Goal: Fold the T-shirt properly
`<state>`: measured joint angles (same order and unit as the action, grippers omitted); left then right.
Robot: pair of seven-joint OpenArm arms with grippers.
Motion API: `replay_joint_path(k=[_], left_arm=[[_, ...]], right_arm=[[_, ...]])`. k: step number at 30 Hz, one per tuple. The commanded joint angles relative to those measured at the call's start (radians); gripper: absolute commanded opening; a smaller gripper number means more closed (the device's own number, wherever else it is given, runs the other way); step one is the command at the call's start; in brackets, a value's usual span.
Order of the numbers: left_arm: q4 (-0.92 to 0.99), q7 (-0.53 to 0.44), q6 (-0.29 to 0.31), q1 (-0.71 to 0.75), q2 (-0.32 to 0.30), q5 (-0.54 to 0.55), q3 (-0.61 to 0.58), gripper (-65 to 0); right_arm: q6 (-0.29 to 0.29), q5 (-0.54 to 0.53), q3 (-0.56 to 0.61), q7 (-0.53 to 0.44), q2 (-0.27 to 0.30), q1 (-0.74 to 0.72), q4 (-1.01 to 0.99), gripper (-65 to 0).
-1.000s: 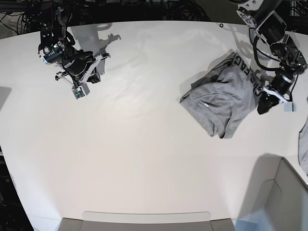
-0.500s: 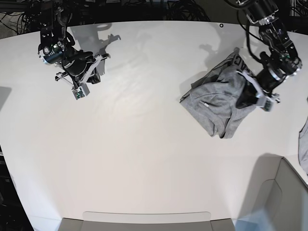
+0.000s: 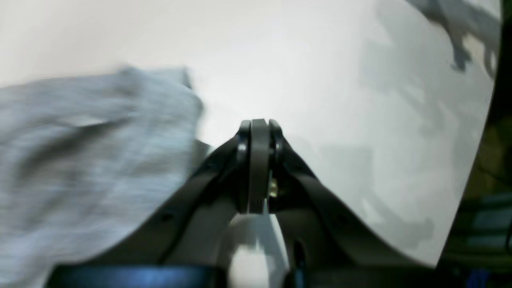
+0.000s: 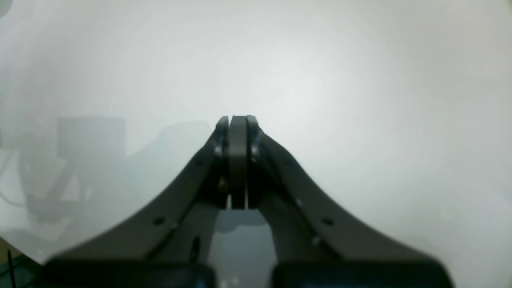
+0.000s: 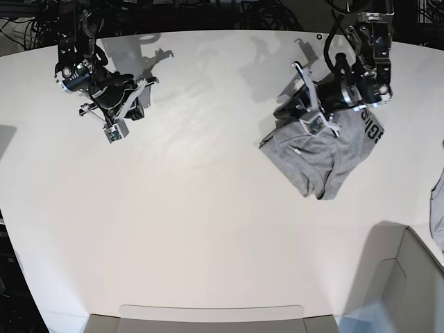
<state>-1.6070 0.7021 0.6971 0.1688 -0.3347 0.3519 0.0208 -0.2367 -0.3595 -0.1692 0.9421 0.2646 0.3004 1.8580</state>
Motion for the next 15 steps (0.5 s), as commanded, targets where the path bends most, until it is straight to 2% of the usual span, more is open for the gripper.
replay_joint_path(k=[1, 5, 15], left_arm=[[0.012, -0.019, 0.001, -0.038, -0.002, -0.018, -0.02, -65.0], [0.133, -0.019, -0.106, -0.116, 0.026, -0.124, -0.06, -65.0], [0.273, -0.017, -0.356, -0.255, 0.118, -0.149, 0.15, -65.0]], right_arm=[[-0.005, 0.0, -0.005, -0.019, 0.009, -0.008, 0.015, -65.0], [-0.005, 0.0, -0.005, -0.019, 0.009, -0.008, 0.015, -65.0], [-0.005, 0.0, -0.005, -0.019, 0.009, 0.001, 0.015, -65.0]])
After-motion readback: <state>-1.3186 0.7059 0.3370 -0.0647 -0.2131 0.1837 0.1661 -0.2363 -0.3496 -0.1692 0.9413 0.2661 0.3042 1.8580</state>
